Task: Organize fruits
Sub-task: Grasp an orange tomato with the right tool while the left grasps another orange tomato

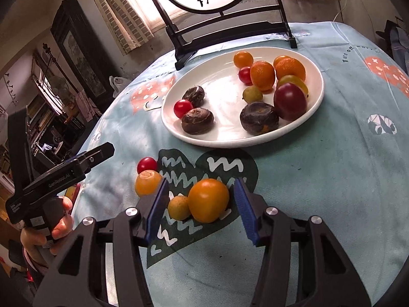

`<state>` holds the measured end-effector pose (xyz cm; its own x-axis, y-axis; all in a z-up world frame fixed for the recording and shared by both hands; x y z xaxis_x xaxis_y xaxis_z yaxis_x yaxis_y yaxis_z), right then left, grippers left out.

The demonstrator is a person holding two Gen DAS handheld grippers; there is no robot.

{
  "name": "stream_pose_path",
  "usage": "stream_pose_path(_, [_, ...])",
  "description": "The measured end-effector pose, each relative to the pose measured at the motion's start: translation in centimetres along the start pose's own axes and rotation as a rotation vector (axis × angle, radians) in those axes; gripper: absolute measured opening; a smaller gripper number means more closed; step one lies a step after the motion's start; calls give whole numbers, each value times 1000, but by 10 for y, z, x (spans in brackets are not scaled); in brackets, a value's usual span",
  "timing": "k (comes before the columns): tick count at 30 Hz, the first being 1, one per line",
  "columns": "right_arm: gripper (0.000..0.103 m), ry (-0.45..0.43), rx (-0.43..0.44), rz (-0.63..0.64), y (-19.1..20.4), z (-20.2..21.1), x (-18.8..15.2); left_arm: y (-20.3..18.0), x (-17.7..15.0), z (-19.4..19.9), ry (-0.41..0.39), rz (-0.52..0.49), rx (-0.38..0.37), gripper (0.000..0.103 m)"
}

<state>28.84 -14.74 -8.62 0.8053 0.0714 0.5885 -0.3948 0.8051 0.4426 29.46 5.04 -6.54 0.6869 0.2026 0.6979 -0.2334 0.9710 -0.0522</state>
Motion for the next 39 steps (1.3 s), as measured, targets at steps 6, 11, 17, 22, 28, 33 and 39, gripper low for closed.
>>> stream_pose_path(6, [48,29,-6,0,-2,-7,-4,-6,-1,5,-11,-21,-6,99])
stream_pose_path(11, [43,49,-7,-4,-5,-12,-8,-5,-2,5,-7,-15,-11,99])
stream_pose_path(17, [38,43,4,-25,-10,-11,-7,-6,-3,5,2,-13,-30,99])
stream_pose_path(22, [38,12,0,-65,-18,-5,-1,-32,-15,7,7,-122,-104,98])
stream_pose_path(28, [38,10,-4,-65,-18,-4,-1,-71,-38,6,36,-290,-176,71])
stream_pose_path(33, [38,12,-6,-66,-18,-4,-1,-76,-47,-3,81,-305,-197,57])
stream_pose_path(39, [38,6,-3,-67,-17,0,0,-81,-52,-8,91,-322,-206,52])
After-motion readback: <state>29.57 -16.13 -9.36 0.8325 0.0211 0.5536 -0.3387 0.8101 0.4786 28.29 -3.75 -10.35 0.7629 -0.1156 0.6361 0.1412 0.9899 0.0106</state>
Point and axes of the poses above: each gripper's, at about its wrist camera, not at the fingertips, and z roughly against the way its jaws point, y to its left, x to its top, the point moved 8 cm from there along -z, roughly the way its jaws point, and after that the axes turned 4 degrees about x, right-handed, at the moved point
